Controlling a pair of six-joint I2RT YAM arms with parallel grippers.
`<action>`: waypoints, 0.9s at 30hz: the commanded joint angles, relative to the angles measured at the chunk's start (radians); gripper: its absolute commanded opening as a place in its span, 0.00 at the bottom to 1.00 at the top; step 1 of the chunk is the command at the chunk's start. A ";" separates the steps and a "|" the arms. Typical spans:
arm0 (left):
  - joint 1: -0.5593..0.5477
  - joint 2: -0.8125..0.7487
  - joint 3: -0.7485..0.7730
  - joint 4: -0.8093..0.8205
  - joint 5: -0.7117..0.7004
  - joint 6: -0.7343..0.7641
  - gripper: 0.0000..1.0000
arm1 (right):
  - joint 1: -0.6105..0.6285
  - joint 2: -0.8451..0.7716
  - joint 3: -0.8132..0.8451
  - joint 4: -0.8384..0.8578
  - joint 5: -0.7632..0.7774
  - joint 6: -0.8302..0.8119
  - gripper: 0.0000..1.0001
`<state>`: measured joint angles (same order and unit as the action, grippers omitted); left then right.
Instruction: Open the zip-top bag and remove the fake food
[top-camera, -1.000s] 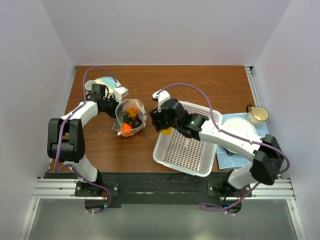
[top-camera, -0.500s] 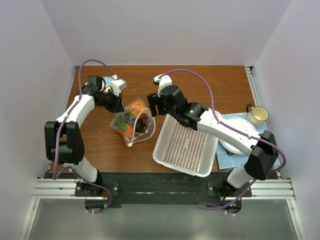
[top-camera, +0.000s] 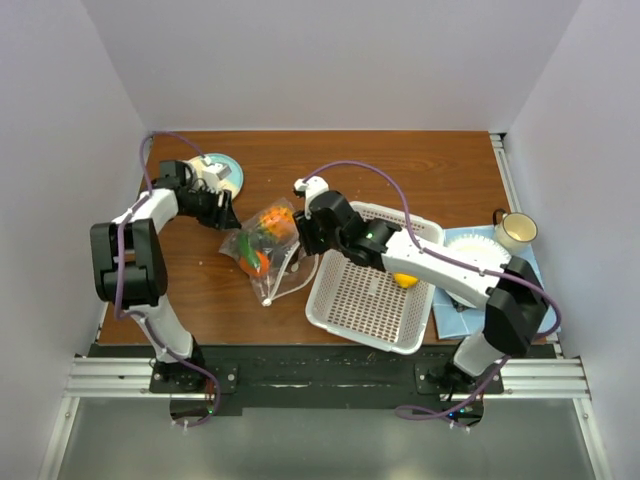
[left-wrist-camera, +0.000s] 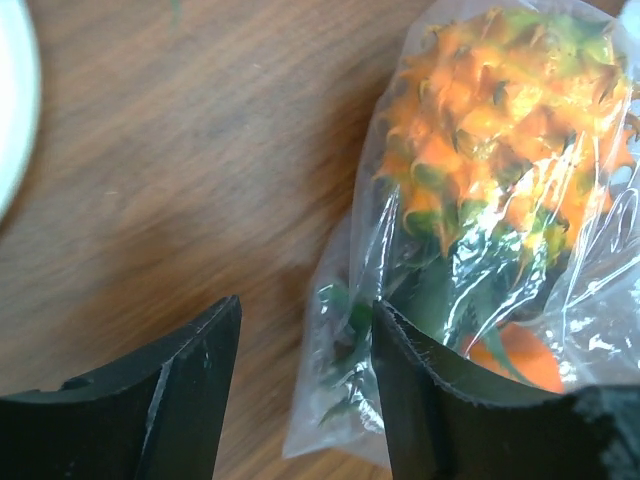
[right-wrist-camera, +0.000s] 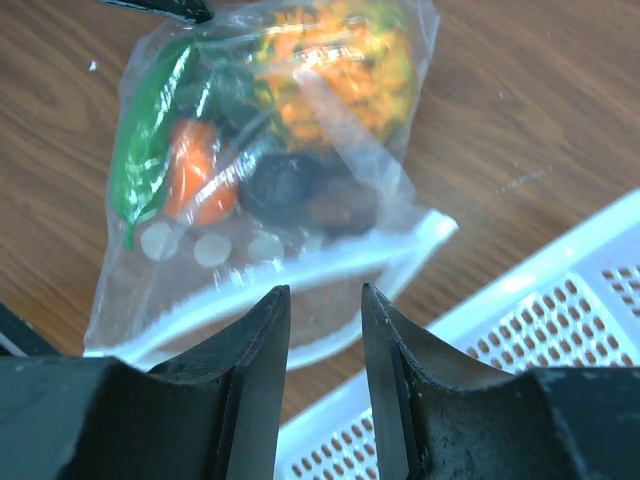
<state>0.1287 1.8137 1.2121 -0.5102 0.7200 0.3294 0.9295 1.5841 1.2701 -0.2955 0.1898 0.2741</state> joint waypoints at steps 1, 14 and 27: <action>-0.017 0.036 0.029 0.026 0.128 -0.032 0.61 | 0.017 -0.105 -0.052 0.018 -0.013 0.039 0.38; 0.029 0.019 0.003 -0.066 0.179 0.085 0.00 | 0.038 -0.064 -0.046 0.012 -0.062 0.040 0.38; 0.299 -0.068 0.012 -0.352 0.056 0.411 0.00 | 0.066 0.111 0.004 0.085 -0.131 -0.007 0.36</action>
<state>0.4335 1.8088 1.2266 -0.7799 0.8082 0.6182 0.9825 1.6066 1.2083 -0.2623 0.0956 0.2962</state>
